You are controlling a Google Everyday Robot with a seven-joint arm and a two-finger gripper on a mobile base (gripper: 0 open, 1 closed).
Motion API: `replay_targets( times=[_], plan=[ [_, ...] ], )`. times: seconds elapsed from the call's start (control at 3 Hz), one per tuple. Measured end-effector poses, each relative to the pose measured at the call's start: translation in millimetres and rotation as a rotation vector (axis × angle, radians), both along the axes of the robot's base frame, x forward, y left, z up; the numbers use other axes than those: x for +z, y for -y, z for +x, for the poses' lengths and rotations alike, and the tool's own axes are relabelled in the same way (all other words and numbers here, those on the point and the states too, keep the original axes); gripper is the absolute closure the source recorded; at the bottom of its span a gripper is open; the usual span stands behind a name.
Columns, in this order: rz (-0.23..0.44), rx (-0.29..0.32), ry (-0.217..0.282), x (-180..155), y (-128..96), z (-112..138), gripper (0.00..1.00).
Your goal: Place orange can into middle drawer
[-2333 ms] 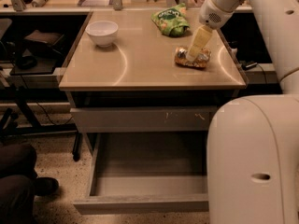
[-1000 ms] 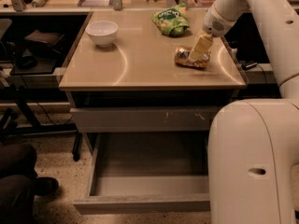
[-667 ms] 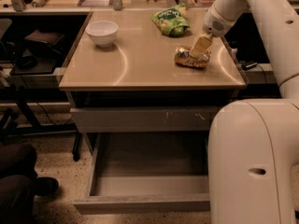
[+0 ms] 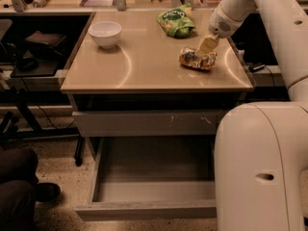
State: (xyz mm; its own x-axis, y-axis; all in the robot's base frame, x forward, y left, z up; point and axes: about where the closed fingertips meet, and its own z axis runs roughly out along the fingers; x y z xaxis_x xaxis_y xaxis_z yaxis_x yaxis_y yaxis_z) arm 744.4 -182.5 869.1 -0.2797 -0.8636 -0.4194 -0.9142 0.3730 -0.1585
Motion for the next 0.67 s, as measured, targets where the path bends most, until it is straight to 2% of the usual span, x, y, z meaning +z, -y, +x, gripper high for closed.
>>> replay_targets(
  times=[0.33, 0.67],
  plan=[
    [-0.012, 0.009, 0.039, 19.4, -4.7, -5.0, 1.00],
    [-0.015, -0.030, 0.132, 58.7, -1.2, -19.9, 1.00]
  ],
)
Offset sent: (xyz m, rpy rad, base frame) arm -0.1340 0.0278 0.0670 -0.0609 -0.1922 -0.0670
